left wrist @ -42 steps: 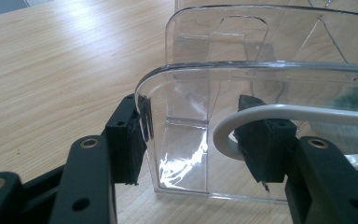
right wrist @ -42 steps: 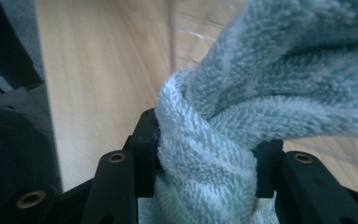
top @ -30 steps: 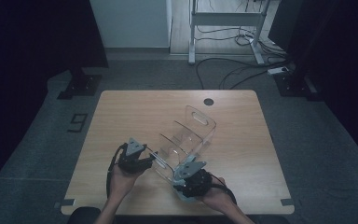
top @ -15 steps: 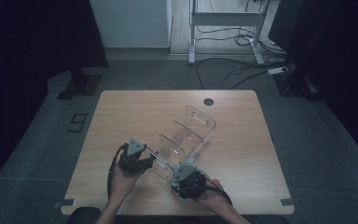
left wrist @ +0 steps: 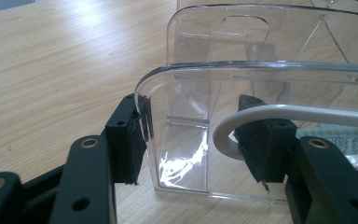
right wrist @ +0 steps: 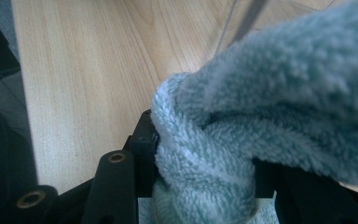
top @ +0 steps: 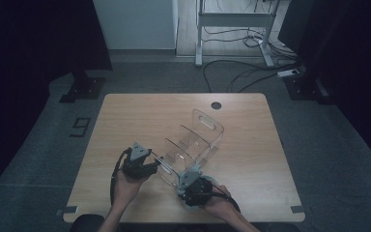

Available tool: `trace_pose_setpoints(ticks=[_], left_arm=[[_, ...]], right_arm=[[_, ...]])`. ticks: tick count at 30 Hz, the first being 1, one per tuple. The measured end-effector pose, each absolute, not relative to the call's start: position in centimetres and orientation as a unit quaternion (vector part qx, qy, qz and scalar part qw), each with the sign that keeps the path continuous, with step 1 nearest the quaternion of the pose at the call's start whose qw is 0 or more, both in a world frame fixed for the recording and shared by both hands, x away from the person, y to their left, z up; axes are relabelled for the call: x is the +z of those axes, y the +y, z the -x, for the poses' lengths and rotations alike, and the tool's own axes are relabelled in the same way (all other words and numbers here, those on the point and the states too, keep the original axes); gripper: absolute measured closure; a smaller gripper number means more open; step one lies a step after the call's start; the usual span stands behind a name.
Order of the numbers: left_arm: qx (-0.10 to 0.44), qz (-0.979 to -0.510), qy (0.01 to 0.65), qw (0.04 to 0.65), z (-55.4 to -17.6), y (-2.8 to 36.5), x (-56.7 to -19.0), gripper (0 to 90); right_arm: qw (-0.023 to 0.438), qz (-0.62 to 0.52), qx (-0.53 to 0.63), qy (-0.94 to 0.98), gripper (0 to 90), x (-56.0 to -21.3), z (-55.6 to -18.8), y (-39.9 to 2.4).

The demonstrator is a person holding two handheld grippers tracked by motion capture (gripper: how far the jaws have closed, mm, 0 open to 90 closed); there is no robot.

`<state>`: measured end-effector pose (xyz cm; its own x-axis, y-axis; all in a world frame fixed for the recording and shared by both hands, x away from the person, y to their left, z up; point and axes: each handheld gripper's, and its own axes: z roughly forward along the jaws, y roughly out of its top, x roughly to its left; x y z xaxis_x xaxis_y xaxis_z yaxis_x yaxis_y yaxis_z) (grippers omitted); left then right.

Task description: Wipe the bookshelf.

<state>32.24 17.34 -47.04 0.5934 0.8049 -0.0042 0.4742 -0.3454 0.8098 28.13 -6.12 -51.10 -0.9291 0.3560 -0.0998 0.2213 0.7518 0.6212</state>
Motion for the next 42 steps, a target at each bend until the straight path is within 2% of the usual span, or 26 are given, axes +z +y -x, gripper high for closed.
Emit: trace_pose_setpoints(ticks=[14, 23, 42], left_arm=[[0.201, -0.797, 0.395, 0.410, -32.7, 18.3, -47.1, 44.9], [0.200, -0.797, 0.395, 0.411, -32.8, 18.7, -47.1, 44.9], [0.199, -0.797, 0.394, 0.413, -32.8, 18.7, -47.1, 44.9]], right_arm=[[0.097, -0.212, 0.330, 0.915, 55.1, -49.3, -29.7, -10.1], [0.112, -0.256, 0.338, 0.898, 55.2, -48.2, -31.2, -13.3], [0.177, -0.341, 0.330, 0.862, 55.2, -45.9, -33.5, -19.8]])
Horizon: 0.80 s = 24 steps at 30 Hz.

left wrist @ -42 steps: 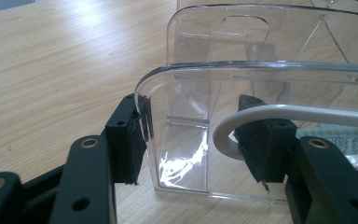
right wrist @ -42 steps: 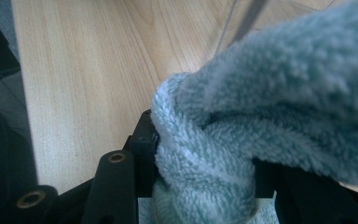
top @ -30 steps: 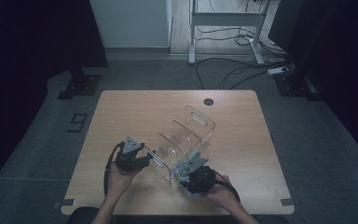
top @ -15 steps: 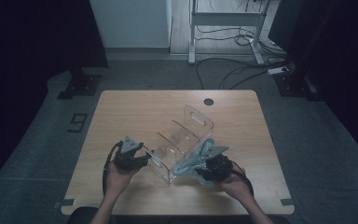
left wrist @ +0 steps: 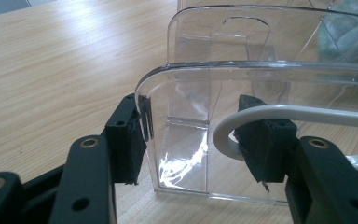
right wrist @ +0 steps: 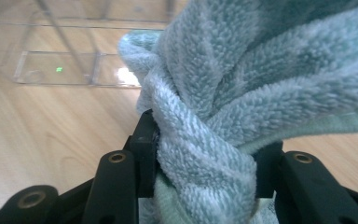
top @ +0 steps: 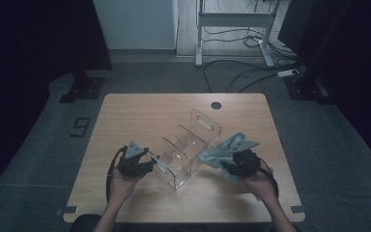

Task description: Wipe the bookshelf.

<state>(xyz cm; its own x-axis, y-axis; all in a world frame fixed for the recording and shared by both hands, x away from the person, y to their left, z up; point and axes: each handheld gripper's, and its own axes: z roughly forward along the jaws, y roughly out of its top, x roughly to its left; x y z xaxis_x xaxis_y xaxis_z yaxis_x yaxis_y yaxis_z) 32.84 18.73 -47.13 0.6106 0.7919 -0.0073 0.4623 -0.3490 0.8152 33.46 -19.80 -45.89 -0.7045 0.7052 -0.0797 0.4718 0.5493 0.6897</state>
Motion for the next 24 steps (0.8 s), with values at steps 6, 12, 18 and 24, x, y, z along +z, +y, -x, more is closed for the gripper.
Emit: trace_pose_setpoints(ticks=[6, 12, 18, 24], left_arm=[[0.199, -0.797, 0.392, 0.414, -32.9, 18.8, -47.1, 44.8], [0.199, -0.797, 0.391, 0.416, -32.9, 18.8, -47.2, 44.8], [0.200, -0.798, 0.387, 0.416, -32.8, 18.8, -47.2, 44.7], [0.194, -0.800, 0.381, 0.421, -32.9, 19.0, -47.2, 43.9]], right_arm=[[0.202, -0.360, 0.321, 0.853, 55.2, -45.3, -33.7, -21.5], [0.213, -0.385, 0.317, 0.840, 55.2, -45.1, -34.0, -23.3], [0.209, -0.407, 0.310, 0.833, 55.1, -46.2, -34.7, -24.5], [0.202, -0.415, 0.287, 0.840, 54.6, -47.9, -35.4, -24.7]])
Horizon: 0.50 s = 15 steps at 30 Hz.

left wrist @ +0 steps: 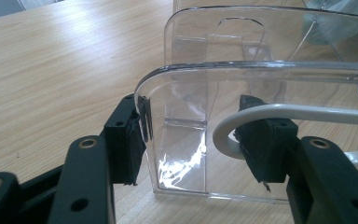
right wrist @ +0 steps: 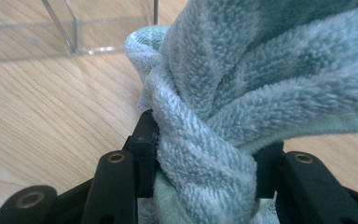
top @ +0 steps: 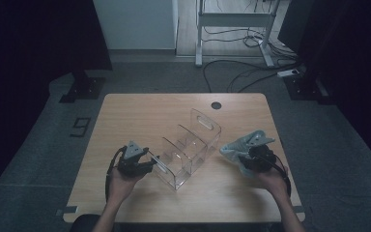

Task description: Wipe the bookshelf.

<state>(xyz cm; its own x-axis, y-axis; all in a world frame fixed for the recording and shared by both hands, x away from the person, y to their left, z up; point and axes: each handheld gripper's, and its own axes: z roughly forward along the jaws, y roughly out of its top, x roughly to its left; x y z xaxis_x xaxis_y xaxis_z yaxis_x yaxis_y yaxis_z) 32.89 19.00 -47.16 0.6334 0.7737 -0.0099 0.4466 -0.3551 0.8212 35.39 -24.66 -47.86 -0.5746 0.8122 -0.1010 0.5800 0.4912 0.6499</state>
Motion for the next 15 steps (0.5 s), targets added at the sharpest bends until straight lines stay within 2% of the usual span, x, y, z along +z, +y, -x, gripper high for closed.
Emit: trace_pose_setpoints(ticks=[12, 15], left_arm=[[0.190, -0.805, 0.367, 0.425, -32.8, 19.2, -47.1, 41.1], [0.186, -0.807, 0.365, 0.425, -32.8, 19.3, -47.1, 40.2]], right_arm=[[0.161, -0.421, 0.234, 0.861, 50.8, -51.3, -36.5, -24.6], [0.163, -0.419, 0.239, 0.860, 46.1, -51.1, -36.4, -24.7]])
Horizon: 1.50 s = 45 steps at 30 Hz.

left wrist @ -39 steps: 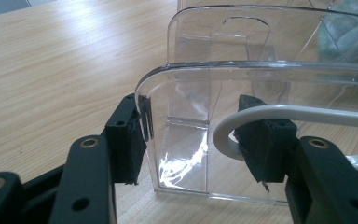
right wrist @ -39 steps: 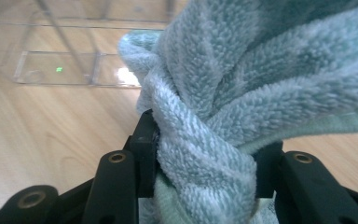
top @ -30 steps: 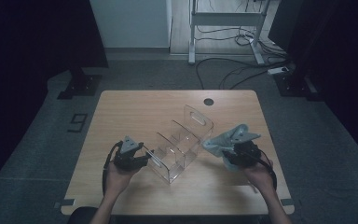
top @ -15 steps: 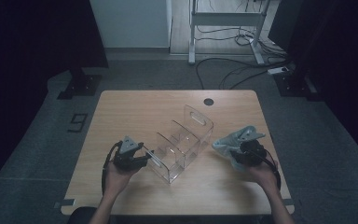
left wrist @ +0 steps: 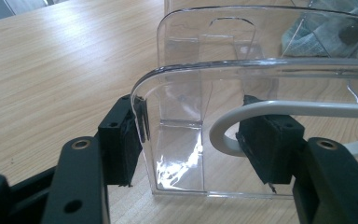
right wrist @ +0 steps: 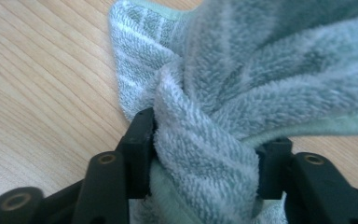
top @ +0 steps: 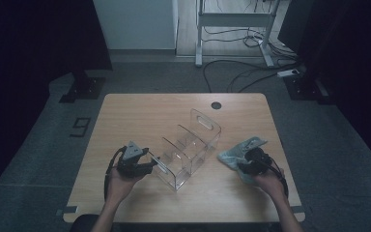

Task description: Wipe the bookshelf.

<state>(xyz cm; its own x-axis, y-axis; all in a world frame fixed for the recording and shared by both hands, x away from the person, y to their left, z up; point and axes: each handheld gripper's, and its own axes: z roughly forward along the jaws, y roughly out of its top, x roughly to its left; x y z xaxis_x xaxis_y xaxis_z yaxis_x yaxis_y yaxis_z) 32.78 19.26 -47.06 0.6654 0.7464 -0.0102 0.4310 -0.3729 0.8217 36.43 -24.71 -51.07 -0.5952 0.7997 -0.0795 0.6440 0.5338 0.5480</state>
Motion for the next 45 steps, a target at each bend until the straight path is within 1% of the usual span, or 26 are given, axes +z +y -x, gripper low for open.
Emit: trace_pose_setpoints(ticks=[3, 7, 11, 21, 28, 30, 36, 38, 45], left_arm=[[0.181, -0.809, 0.361, 0.427, -32.7, 19.4, -47.0, 39.1], [0.181, -0.812, 0.354, 0.428, -32.5, 19.6, -46.8, 37.1], [0.186, -0.817, 0.346, 0.422, -32.3, 19.9, -46.6, 35.2], [0.186, -0.815, 0.348, 0.425, -31.8, 20.2, -46.0, 34.5], [0.179, -0.817, 0.351, 0.420, -31.0, 20.1, -45.4, 28.9], [0.177, -0.815, 0.354, 0.423, -30.7, 20.2, -45.1, 26.6], [0.174, -0.807, 0.358, 0.435, -29.7, 20.2, -44.1, 23.7], [0.171, -0.805, 0.360, 0.440, -29.3, 19.8, -43.6, 22.7], [0.163, -0.800, 0.370, 0.443, -28.7, 18.1, -43.0, 18.0]], right_arm=[[0.165, -0.422, 0.245, 0.857, 38.4, -50.9, -36.4, -24.8], [0.173, -0.425, 0.258, 0.851, 32.2, -50.2, -36.3, -25.0], [0.189, -0.422, 0.265, 0.846, 29.8, -49.3, -36.1, -25.1], [0.200, -0.416, 0.294, 0.837, 30.4, -47.5, -35.6, -25.4], [0.201, -0.409, 0.326, 0.828, 30.7, -46.4, -35.2, -25.3], [0.202, -0.404, 0.331, 0.828, 31.7, -46.2, -35.1, -25.1], [0.201, -0.395, 0.344, 0.828, 36.1, -45.9, -34.9, -24.7], [0.200, -0.390, 0.349, 0.828, 38.6, -45.7, -34.9, -24.4], [0.199, -0.384, 0.345, 0.833, 38.3, -45.9, -34.9, -23.8]])
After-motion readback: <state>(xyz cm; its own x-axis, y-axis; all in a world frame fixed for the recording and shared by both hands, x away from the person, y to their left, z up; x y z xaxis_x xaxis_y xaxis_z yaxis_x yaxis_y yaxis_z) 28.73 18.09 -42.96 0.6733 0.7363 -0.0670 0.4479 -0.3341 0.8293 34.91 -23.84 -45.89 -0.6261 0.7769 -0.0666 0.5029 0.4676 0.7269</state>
